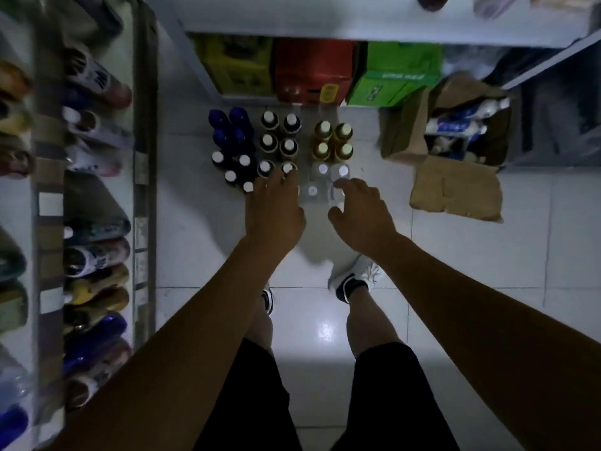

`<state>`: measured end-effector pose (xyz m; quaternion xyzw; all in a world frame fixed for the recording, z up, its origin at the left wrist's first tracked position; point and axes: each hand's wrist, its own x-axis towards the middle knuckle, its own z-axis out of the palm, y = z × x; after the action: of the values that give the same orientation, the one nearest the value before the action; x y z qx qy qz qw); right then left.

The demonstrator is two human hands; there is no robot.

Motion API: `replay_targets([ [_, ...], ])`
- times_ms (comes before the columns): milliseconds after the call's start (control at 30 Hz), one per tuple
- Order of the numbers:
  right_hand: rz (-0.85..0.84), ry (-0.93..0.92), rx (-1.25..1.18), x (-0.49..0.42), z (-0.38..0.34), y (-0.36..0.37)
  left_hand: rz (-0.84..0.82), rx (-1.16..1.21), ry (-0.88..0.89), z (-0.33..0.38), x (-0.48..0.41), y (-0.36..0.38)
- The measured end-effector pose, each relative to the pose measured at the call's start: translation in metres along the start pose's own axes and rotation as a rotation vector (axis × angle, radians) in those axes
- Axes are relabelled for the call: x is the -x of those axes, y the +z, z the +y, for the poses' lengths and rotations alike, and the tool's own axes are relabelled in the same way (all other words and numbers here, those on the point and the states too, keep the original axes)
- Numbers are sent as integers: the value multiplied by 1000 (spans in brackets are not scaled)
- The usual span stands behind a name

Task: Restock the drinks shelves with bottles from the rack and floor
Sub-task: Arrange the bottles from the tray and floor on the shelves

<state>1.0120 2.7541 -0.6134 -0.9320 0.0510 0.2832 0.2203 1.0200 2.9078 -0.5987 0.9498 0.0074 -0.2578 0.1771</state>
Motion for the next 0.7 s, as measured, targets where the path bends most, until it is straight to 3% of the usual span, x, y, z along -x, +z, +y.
replay_targets([
  [200, -95, 68, -82, -62, 77, 76, -80, -65, -50, -17, -55, 109],
  [367, -135, 234, -170, -123, 148, 132, -205, 91, -142, -11, -113, 216],
  [567, -118, 303, -229, -197, 220, 191, -162, 471, -324, -29, -190, 321],
  [700, -148, 242, -238, -238, 251, 224, -48, 606, -430, -46, -229, 365],
])
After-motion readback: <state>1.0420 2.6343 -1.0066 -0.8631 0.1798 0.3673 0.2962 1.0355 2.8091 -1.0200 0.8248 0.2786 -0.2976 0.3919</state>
